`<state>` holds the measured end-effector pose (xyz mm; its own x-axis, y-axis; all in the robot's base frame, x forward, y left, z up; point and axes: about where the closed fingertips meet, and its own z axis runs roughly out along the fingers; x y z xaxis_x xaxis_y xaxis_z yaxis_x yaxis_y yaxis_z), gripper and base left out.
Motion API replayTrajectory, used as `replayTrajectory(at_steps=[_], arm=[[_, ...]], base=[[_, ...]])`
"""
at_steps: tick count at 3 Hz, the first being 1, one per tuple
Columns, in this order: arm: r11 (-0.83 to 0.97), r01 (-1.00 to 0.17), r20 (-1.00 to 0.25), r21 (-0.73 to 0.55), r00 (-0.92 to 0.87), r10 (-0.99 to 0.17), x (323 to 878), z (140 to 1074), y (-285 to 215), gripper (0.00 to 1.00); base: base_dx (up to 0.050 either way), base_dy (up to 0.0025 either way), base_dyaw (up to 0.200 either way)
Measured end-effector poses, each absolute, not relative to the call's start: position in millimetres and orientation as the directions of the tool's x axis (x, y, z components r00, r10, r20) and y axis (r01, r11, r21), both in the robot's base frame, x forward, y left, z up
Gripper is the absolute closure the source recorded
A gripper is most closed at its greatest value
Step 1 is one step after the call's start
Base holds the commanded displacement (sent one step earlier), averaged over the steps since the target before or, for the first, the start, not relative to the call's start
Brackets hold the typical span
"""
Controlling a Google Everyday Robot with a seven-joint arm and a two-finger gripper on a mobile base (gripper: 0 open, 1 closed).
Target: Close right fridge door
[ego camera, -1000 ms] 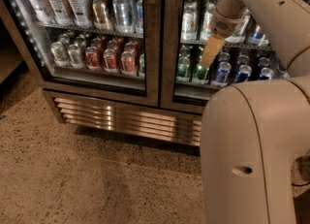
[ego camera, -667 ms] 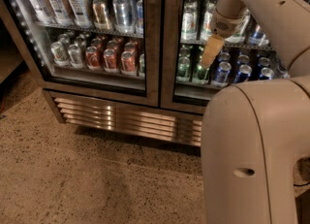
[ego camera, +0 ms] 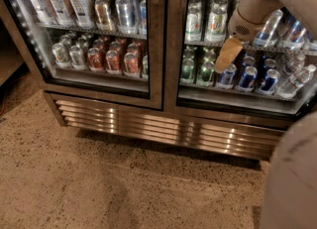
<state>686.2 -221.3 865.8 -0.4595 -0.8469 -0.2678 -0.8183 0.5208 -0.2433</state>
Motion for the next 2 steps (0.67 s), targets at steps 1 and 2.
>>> replayTrajectory(at_steps=[1,2], arm=[[0.546,-0.788,-0.337,-0.286,-0.45,-0.827,645.0,878.9,-226.8,0.0],[0.534,-0.81,-0.299,-0.242,-0.462,-0.835,627.8,847.0,-225.3,0.0]], base=[[0.0,0.0,0.0],[0.0,0.0,0.0]])
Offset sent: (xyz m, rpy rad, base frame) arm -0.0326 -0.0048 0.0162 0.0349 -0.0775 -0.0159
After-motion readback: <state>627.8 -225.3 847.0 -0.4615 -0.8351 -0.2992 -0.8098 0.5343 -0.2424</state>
